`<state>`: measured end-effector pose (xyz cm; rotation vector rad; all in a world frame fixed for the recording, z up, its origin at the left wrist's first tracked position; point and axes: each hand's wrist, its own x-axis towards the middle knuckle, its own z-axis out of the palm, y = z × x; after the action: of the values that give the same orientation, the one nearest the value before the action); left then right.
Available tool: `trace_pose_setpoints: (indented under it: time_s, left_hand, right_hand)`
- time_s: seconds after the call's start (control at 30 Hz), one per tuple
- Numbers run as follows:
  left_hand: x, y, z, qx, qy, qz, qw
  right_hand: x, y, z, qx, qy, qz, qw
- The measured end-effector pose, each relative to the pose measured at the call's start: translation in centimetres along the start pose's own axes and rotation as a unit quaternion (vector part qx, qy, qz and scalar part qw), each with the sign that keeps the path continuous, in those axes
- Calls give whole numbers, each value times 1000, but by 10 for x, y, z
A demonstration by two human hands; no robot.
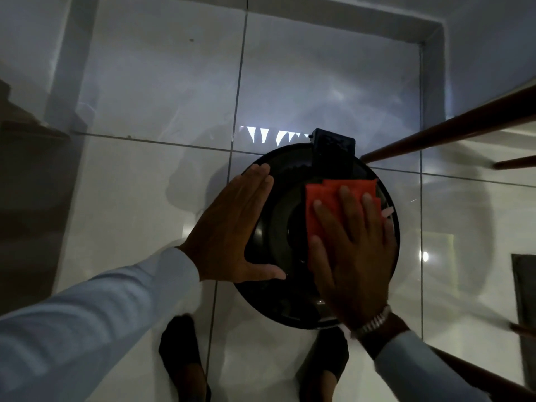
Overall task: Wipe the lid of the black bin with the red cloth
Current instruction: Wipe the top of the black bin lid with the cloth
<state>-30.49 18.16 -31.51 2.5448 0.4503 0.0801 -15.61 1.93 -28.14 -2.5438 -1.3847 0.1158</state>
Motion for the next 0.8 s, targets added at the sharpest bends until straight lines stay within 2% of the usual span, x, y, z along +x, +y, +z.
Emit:
trace_pose_setpoints:
  time_s: [0.07, 0.2, 0.23, 0.27, 0.33, 0.4, 0.5, 0.63, 0.7, 0.73, 0.8]
  left_hand:
    - [0, -1, 2, 8, 15, 2, 1000]
    - [1, -1, 1, 8, 12, 22, 1000]
    - [2, 0, 0, 11, 12, 25, 1000]
    - [3, 1, 1, 13, 12, 26, 999]
    - [4, 4, 3, 11, 13, 22, 1000]
    - [3, 6, 3, 14, 11, 20, 1000]
    - [5, 12, -3, 25, -3, 22, 999]
    - [34, 25, -7, 40, 1, 94, 995]
    - [41, 27, -8, 50, -8, 105, 993]
    - [44, 26, -9, 53, -6, 104, 993]
    - [42, 24, -7, 51, -9, 95, 994]
  right_hand:
    - [11, -20, 7, 8, 33, 17, 999]
    - [-16, -2, 4, 1, 0, -128, 992]
    - [-18, 8, 0, -6, -9, -123, 992]
    - [-15, 14, -3, -7, -7, -81, 997]
    - [3, 8, -2, 6, 18, 60, 998]
    - [18, -14, 4, -8, 25, 125, 992]
    - [15, -22, 9, -17, 14, 61, 998]
    - [15, -12, 5, -12, 7, 29, 999]
    - [17, -1, 1, 2, 15, -4, 1000]
    - [18, 9, -1, 14, 27, -1, 1000]
    - [4, 24, -4, 67, 70, 80, 992]
